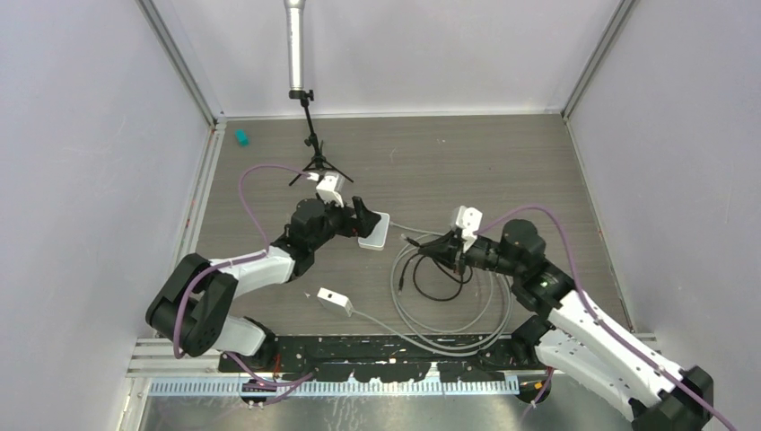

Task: Insert the plug into the switch port
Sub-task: Pick up the connector from the center of the board.

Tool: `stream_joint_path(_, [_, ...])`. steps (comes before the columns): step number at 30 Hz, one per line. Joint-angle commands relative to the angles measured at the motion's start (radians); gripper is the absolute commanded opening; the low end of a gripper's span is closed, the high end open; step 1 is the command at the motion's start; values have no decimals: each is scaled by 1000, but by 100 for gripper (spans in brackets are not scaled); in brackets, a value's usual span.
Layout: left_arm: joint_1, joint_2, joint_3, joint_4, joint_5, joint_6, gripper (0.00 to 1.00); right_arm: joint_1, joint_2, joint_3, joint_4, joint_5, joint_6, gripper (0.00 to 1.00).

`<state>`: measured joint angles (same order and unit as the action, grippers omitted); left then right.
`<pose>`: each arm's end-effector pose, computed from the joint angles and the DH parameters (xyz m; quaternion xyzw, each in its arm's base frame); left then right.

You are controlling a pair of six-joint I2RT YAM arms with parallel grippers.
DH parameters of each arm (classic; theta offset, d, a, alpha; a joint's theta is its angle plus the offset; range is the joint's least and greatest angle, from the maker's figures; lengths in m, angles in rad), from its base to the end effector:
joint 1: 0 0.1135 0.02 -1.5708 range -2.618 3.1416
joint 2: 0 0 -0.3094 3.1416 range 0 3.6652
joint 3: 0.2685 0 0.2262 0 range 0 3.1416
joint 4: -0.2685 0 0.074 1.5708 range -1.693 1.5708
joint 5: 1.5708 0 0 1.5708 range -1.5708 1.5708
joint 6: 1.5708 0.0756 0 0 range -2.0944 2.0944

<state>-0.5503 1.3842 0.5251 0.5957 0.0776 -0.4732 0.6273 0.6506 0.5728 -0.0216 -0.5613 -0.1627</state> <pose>0.2481 -0.1591 0.2527 0.0541 0.7917 -0.3244 0.5147 0.0842 0.1108 0.3301 -0.4457 0.5860 0.3483 0.5803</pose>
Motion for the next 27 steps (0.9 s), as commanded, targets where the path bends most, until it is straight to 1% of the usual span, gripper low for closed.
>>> stream_joint_path(1, [-2, 10, 5, 158, 198, -21, 85, 5, 79, -94, 406, -104, -1, 0])
stream_joint_path(4, [-3, -24, -14, 196, 258, -22, 84, 5, 170, -117, 541, -185, 0, 0])
stream_joint_path(8, [-3, -51, -31, 241, 333, -41, 83, 6, 290, -156, 772, -226, 76, 1])
stream_joint_path(10, [-3, -46, -33, 276, 377, -61, 80, 4, 333, -161, 849, -259, 107, 1])
stream_joint_path(12, [-4, -38, -42, 340, 434, -88, 79, 3, 351, -162, 874, -285, 112, 1])
stream_joint_path(15, [-3, -38, -50, 416, 500, -120, 79, 4, 359, -172, 884, -274, 100, 1])
stream_joint_path(19, [-5, -53, -51, 457, 552, -131, 81, 4, 338, -211, 893, -218, 64, 1])
stream_joint_path(22, [-5, -61, -51, 498, 603, -154, 80, 6, 307, -248, 913, -150, 35, 0])
stream_joint_path(27, [-13, -71, -37, 506, 665, -148, 79, 29, 264, -291, 938, -67, -6, 1])
